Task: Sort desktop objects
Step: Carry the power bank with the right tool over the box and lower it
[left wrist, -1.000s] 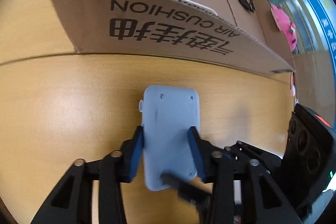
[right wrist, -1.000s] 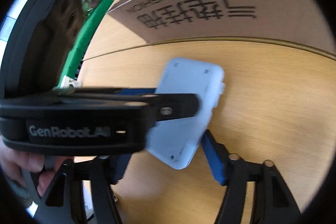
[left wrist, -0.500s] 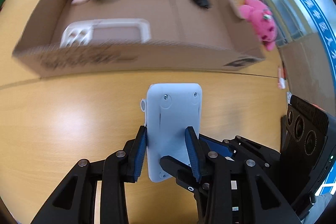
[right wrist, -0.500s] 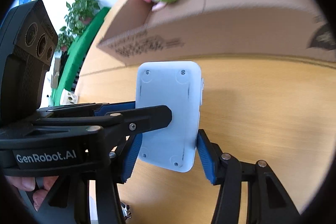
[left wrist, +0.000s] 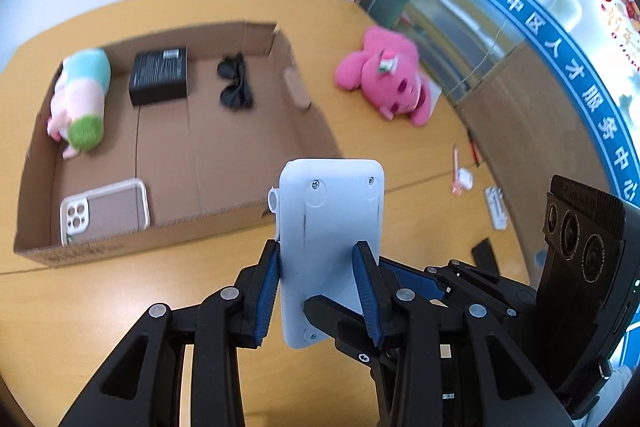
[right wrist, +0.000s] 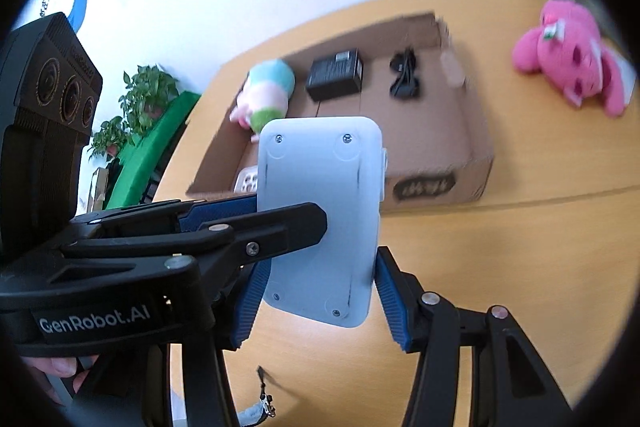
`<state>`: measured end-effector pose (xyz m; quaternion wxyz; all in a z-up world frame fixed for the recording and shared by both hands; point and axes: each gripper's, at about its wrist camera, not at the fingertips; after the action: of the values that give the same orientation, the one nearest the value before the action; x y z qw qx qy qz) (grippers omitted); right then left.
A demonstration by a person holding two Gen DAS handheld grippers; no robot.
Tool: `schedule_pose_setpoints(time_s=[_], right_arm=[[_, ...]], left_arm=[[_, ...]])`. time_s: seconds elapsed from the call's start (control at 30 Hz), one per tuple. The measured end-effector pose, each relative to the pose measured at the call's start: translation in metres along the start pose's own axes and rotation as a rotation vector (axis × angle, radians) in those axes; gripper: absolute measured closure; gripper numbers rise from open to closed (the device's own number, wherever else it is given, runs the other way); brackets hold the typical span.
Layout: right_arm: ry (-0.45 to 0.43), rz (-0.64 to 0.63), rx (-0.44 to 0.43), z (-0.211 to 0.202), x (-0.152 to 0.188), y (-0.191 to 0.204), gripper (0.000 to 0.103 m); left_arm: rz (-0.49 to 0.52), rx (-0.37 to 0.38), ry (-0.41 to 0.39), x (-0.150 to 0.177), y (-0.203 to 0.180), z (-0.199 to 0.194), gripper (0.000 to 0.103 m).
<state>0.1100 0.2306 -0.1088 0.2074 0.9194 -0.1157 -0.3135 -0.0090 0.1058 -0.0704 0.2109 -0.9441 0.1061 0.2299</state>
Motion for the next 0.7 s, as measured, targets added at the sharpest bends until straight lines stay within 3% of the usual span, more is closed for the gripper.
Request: schedule_pose_setpoints(time_s=[0.17,0.7], right_arm=[[-0.035,-0.04,-0.01,-0.021,-0.021,0.007,0.051],[0.031,-0.108,-0.039,0.05,-0.069,0.063,0.051]], left_arm=[[-0.007,-0.019,-0.047,-0.016,0.004,-0.018,0.065],[-0.122,-0.032,-0.062,-0.047,0.093,-0.018,0.065]])
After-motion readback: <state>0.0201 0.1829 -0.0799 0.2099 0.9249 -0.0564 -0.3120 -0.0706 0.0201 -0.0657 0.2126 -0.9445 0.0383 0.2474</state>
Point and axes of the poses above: each gripper's, at about its wrist camera, not at the fingertips, and z roughly the way its jaws point, y to its left, x to its underside, and after that the axes turned 3 degrees about -y, right-handed
